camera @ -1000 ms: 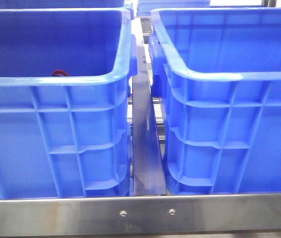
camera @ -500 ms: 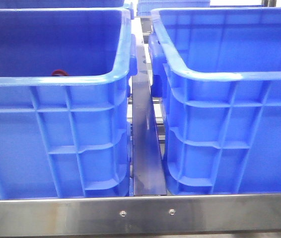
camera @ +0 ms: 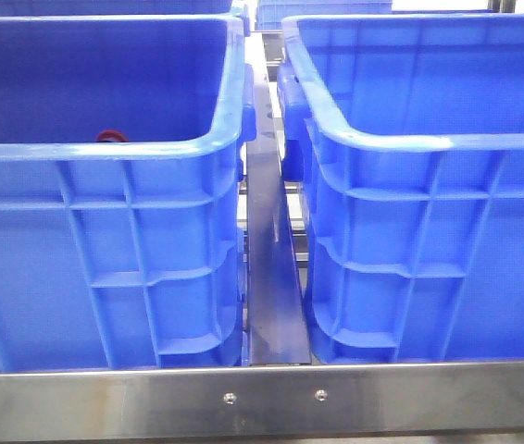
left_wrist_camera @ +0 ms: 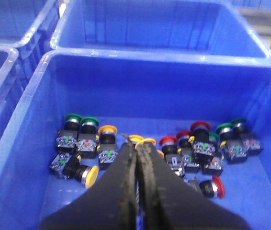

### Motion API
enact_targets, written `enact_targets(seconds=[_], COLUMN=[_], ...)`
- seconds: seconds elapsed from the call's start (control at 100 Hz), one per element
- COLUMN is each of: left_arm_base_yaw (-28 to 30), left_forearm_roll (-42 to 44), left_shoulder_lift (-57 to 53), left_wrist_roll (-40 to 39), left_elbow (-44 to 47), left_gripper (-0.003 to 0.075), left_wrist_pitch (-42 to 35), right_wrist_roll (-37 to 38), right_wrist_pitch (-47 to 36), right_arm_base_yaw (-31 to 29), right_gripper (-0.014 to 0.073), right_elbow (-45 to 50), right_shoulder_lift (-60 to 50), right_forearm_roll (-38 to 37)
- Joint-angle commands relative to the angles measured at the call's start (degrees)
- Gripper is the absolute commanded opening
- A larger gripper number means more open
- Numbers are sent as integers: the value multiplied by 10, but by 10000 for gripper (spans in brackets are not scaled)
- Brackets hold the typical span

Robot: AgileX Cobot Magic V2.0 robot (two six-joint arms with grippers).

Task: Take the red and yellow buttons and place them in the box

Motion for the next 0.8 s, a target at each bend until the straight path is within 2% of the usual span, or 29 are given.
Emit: enact_targets(seconds=[0.0,0.22,0.56,0.66,0.79], left_arm_base_yaw=[2,2,2,2,2], left_forearm_roll=[-8,-10,-13,-13,-13], left_shoulder_lift=[69,208,301,302,302], left_wrist_roll=[15,29,29,29,29], left_elbow=[-77,-179,-193,-193,-193], left_gripper=[-19,-19,-8,76,319], left_wrist_pitch=[19,88,94,94,94], right_wrist_roll=[-2,-2,-2,-2,-2], right_wrist_pitch=[-44,-44,-44,-44,-44], right_arm_base_yaw=[-3,-3,-3,-3,-3], right_gripper=[-105,-105,-105,-105,-105], right_elbow=[-7,-7,-7,-7,-7], right_shoulder_lift=[-15,-15,-15,-15,-15], right_forearm_roll=[-4,-4,-4,-4,-4])
